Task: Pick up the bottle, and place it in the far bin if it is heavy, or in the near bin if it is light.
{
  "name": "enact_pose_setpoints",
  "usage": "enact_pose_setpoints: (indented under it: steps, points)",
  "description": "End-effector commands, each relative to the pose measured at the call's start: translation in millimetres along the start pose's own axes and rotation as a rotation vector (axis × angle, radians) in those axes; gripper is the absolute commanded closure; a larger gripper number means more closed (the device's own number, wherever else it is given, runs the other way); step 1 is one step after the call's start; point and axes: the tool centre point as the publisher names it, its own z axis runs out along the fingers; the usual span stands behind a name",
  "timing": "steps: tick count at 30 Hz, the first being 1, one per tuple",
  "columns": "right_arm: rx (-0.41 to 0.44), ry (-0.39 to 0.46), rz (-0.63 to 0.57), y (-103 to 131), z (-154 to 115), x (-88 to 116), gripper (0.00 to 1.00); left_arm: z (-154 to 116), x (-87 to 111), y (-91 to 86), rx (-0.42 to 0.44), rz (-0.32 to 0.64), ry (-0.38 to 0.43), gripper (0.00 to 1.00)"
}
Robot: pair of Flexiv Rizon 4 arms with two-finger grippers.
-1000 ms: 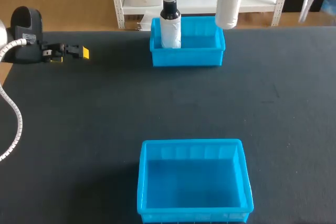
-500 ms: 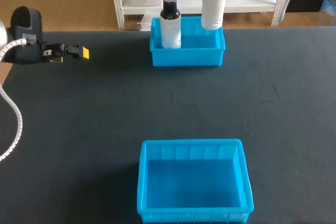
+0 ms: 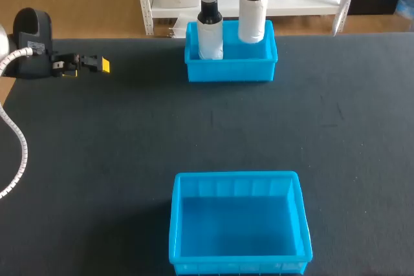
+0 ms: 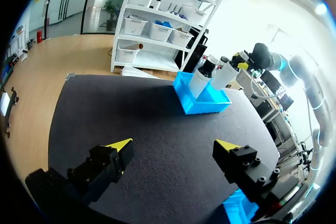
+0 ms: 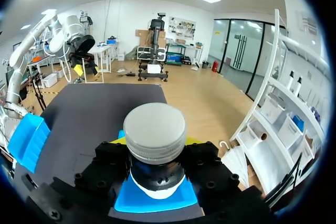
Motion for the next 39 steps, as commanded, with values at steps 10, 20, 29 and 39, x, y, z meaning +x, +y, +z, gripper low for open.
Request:
enact_pose_setpoints:
  steps: [10,20,29,39]
  points:
    - [-0.225,0.002,0.03,-15.5,22.2,13.8,1.0,0.0,0.0,0.0,0.0,0.0,0.0,0.0]
    - [-0.243,0.003,0.059,-11.7,33.9,29.7,1.0,0.0,0.0,0.0,0.0,0.0,0.0,0.0]
    - [-0.253,0.001,0.084,-9.3,41.5,41.1,1.0,0.0,0.0,0.0,0.0,0.0,0.0,0.0]
    - [-0.252,-0.003,0.114,-13.0,44.8,50.8,1.0,0.0,0.0,0.0,0.0,0.0,0.0,0.0]
